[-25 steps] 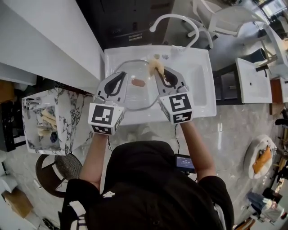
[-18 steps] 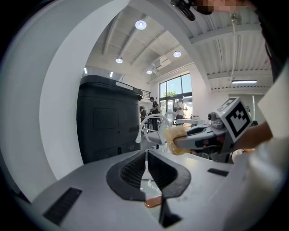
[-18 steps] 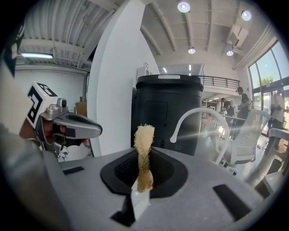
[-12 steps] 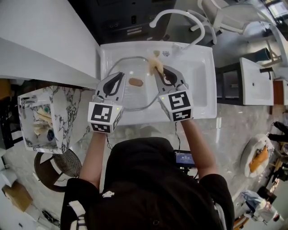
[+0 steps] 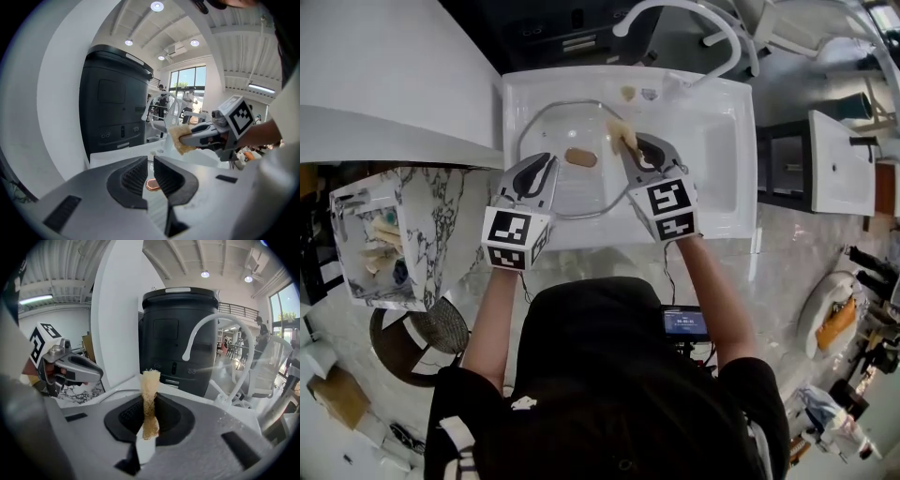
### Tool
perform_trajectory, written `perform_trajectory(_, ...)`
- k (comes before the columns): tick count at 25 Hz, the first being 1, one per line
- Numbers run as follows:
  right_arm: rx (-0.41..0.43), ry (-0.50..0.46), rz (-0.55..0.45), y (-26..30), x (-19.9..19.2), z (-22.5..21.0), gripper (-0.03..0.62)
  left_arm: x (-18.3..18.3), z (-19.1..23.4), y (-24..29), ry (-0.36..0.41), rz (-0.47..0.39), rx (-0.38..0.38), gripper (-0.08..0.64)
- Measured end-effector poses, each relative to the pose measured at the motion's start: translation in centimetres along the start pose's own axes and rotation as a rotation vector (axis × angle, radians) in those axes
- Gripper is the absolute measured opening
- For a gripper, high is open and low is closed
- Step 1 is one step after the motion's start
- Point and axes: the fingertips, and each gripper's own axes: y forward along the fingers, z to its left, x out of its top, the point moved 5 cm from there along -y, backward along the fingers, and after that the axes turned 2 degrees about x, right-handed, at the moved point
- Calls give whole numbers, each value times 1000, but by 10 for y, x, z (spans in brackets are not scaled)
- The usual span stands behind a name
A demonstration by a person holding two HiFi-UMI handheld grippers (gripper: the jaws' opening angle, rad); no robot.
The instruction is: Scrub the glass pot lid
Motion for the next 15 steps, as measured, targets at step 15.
perform_trajectory(15, 53, 31, 173, 12, -77, 16, 21, -85, -10, 14, 6, 243, -84, 112)
